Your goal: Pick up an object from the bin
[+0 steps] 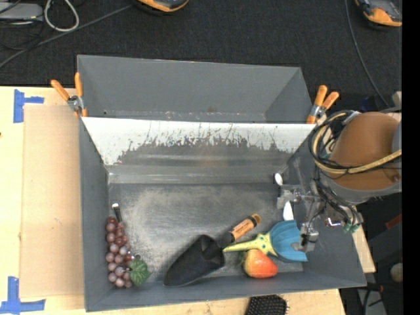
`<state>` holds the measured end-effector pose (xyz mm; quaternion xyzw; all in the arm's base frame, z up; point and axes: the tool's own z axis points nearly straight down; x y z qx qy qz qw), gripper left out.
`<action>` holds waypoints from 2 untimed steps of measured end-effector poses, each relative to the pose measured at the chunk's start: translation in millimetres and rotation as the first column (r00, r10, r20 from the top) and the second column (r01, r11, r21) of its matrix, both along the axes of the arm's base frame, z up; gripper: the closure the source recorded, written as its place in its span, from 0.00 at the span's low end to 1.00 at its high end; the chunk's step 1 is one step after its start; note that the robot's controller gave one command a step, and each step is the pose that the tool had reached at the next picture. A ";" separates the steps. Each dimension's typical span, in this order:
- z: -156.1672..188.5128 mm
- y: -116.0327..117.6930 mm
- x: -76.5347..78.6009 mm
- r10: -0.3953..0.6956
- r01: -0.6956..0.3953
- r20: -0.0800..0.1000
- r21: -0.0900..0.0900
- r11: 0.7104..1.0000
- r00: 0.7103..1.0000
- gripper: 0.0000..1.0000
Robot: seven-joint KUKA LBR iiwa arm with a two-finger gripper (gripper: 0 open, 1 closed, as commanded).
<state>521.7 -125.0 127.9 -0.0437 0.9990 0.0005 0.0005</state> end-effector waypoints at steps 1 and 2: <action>-27.3 16.9 -12.7 0.213 -0.213 0.004 -0.003 0.977 0.977 0.00; -54.1 63.1 25.4 0.267 -0.267 0.000 -0.001 0.964 0.964 0.00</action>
Offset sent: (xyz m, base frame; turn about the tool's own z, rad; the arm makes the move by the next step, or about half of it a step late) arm 0.0262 0.0668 -0.0579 -0.2744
